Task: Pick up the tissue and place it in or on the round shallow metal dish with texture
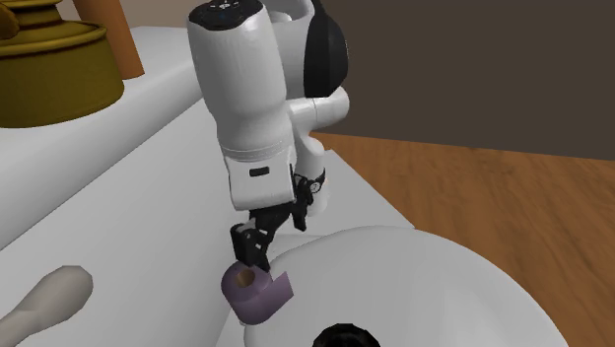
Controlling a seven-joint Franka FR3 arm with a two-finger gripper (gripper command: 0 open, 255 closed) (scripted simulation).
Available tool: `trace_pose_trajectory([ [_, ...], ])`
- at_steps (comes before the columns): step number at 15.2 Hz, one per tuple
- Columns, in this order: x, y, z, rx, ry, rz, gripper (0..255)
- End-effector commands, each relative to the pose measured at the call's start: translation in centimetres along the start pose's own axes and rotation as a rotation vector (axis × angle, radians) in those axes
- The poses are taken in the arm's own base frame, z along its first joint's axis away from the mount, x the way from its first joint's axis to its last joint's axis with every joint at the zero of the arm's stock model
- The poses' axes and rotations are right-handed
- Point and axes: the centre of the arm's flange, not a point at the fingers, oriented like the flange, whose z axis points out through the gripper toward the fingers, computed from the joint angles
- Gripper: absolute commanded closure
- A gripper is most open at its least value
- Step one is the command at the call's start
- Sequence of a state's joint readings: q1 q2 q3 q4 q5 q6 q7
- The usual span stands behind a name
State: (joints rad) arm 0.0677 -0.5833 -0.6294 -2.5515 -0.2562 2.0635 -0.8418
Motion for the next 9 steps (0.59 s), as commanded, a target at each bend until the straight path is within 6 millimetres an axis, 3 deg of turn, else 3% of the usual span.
trace_pose_trajectory([
  [1, -2.9, 4.0, 2.3, 0.038, 0.034, 0.018, 0],
  [4, -3.0, 6.8, 3.9, 0.053, 0.056, -0.038, 0],
  [9, -2.9, 6.6, 6.6, 0.053, 0.056, -0.038, 0],
])
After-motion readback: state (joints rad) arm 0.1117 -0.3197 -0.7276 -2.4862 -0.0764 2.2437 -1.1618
